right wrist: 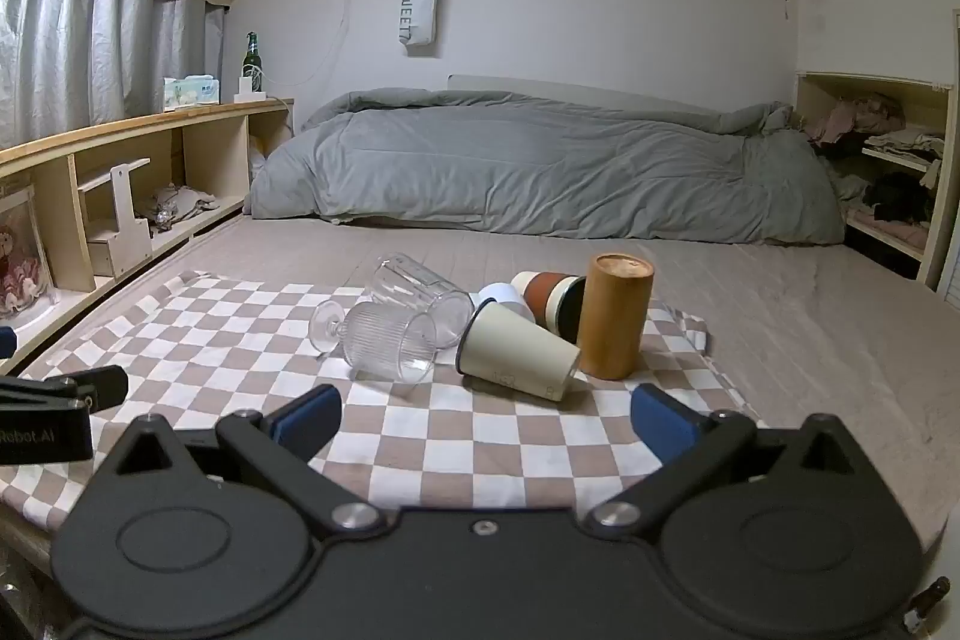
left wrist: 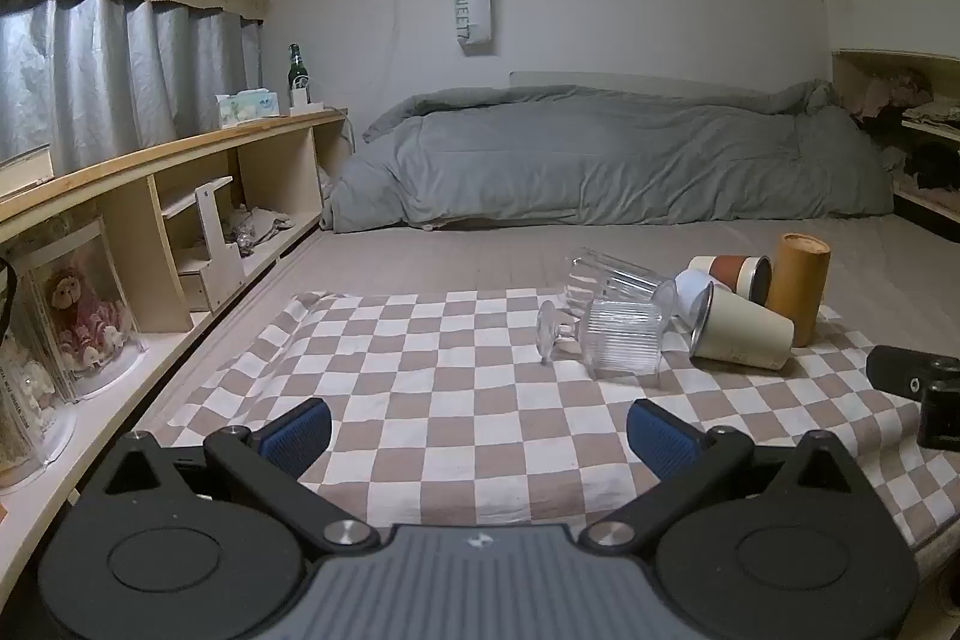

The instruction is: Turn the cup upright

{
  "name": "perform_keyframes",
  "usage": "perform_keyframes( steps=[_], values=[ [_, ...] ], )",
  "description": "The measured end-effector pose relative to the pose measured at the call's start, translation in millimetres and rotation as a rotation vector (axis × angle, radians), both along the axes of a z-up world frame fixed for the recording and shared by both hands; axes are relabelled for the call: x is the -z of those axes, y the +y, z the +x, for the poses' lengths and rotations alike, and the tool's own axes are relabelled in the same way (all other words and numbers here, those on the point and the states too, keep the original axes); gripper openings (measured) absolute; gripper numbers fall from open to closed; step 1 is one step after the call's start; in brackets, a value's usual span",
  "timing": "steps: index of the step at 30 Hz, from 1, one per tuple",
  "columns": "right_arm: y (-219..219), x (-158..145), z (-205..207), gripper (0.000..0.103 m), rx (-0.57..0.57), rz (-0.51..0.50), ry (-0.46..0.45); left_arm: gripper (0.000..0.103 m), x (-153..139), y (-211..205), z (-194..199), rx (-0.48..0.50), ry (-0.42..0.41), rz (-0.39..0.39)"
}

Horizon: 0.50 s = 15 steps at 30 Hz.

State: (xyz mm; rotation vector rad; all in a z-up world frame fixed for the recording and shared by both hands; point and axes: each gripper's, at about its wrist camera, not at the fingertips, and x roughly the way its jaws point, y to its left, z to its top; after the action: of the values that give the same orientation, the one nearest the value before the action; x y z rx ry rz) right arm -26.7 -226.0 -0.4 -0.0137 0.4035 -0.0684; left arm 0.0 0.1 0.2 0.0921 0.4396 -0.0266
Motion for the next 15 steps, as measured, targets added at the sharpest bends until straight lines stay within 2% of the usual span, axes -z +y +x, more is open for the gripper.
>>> perform_keyframes(
  steps=[15],
  values=[
    [0.5,0.7,1.0,0.103,0.000,0.002,0.006,0.103,0.6,-1.8,-1.7,0.000,-0.004,0.011]
  ],
)
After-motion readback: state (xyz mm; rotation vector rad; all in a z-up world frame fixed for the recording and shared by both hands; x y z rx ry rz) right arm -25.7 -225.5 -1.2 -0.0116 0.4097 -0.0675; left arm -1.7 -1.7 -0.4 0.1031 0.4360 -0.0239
